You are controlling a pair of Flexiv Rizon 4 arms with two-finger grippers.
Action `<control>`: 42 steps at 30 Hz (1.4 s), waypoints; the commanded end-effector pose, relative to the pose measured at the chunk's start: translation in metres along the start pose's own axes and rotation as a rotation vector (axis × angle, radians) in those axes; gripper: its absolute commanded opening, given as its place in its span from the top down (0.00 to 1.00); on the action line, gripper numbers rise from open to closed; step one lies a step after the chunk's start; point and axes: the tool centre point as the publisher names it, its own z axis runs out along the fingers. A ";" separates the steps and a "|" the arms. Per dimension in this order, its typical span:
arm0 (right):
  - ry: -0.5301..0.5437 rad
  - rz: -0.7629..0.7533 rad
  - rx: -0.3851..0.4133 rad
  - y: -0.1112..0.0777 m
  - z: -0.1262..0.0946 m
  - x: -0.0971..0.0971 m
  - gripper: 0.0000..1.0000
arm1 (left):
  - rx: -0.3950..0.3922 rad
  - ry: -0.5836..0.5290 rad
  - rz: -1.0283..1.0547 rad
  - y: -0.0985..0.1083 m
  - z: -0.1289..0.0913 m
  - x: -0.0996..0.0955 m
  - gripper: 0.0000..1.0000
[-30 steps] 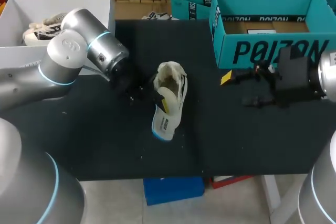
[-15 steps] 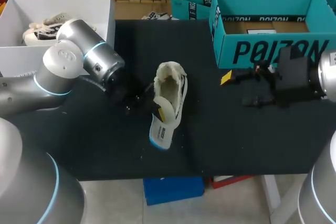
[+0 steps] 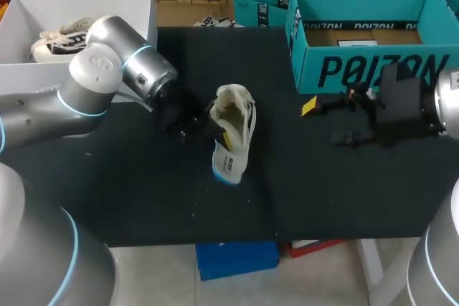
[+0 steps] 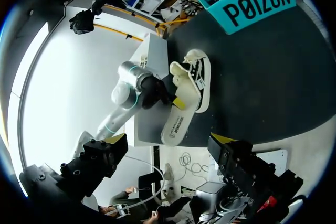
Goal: Take the shoe out of the shoebox, open the shoe tongue, remove and reinsert the insole, then place the shoe into the shoebox
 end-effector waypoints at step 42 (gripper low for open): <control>-0.001 0.000 0.000 0.000 0.000 0.000 0.00 | -0.151 0.261 0.117 -0.021 -0.002 0.007 1.00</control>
